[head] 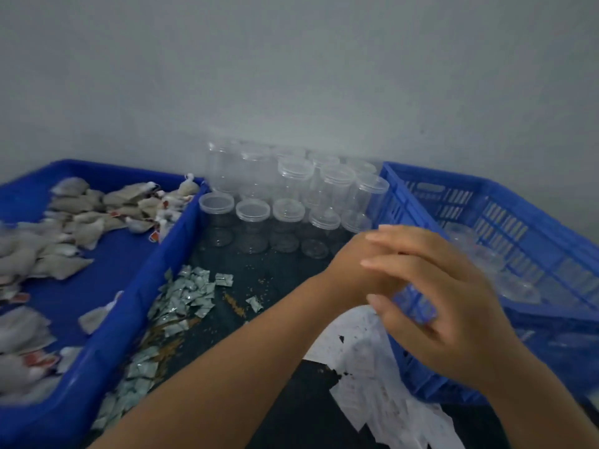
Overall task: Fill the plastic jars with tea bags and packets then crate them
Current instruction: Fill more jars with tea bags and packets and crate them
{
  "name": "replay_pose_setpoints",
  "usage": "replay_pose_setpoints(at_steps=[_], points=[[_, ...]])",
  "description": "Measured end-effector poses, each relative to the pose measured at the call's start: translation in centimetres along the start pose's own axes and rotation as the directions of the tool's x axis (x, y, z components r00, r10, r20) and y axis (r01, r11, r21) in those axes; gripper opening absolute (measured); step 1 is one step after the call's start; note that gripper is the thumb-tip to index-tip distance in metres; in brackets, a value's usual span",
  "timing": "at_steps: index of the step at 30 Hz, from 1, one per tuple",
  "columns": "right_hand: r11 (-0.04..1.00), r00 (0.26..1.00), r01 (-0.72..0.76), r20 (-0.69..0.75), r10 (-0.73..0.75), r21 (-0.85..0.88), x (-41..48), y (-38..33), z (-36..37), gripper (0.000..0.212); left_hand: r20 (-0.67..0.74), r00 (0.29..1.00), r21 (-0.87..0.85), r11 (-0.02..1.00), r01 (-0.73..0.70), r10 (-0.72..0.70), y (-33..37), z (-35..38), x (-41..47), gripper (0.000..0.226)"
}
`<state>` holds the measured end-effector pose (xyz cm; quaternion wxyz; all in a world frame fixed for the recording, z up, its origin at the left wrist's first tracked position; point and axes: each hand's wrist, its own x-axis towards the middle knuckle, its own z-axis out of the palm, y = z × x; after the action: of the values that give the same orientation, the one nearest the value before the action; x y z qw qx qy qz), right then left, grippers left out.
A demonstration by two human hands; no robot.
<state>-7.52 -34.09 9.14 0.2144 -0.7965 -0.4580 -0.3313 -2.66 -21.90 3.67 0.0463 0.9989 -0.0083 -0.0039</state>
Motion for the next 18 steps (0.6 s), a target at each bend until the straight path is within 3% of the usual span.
replay_pose_setpoints(at_steps=[1, 2, 3, 5, 6, 8, 10, 12, 15, 18], points=[[0.999, 0.999, -0.031, -0.007, 0.031, 0.043, -0.8, 0.1, 1.0, 0.03, -0.157, 0.942, 0.019, 0.954, -0.299, 0.298, -2.2, -0.4, 0.0, 0.027], [0.988, 0.994, -0.11, -0.001, 0.111, 0.111, -1.6, 0.1, 2.4, 0.03, -0.269, 0.884, -0.191, 0.879, -0.437, 0.382, -5.2, -1.1, 0.9, 0.027], [0.956, 0.975, -0.221, 0.023, 0.221, 0.193, -2.4, 0.0, 4.0, 0.026, -0.249, 0.896, -0.323, 0.841, -0.435, 0.368, -8.2, -1.4, 1.3, 0.022], [0.807, 0.877, -0.479, 0.152, 0.455, 0.346, -4.3, -0.6, 8.2, 0.018, -0.157, 0.954, -0.4, 0.867, -0.296, 0.254, -12.7, -0.6, 2.0, 0.014], [0.715, 0.806, -0.591, 0.247, 0.537, 0.374, -5.6, -1.0, 10.6, 0.018, -0.117, 0.975, -0.406, 0.887, -0.221, 0.19, -14.4, 0.0, 2.7, 0.016], [0.681, 0.733, -0.676, 0.351, 0.582, 0.282, -8.7, -2.3, 15.3, 0.011, -0.095, 0.991, -0.415, 0.901, -0.127, 0.096, -17.5, -0.1, 4.4, 0.02], [0.78, 0.773, -0.61, 0.32, 0.548, 0.138, -11.5, -3.6, 18.6, 0.014, -0.155, 0.987, -0.423, 0.901, -0.096, 0.032, -19.5, -1.8, 6.5, 0.027], [0.885, 0.865, -0.463, 0.242, 0.44, 0.049, -12.9, -4.3, 20.1, 0.024, -0.259, 0.966, -0.41, 0.908, -0.086, -0.025, -20.2, -3.8, 9.0, 0.044], [0.923, 0.913, -0.382, 0.176, 0.369, 0.043, -13.6, -4.1, 20.4, 0.025, -0.324, 0.945, -0.326, 0.943, -0.069, -0.043, -19.4, -5.9, 13.0, 0.071], [0.922, 0.913, -0.384, 0.166, 0.372, 0.045, -13.6, -3.2, 20.9, 0.016, -0.249, 0.966, -0.344, 0.939, -0.024, -0.066, -18.2, -6.5, 16.6, 0.086]])
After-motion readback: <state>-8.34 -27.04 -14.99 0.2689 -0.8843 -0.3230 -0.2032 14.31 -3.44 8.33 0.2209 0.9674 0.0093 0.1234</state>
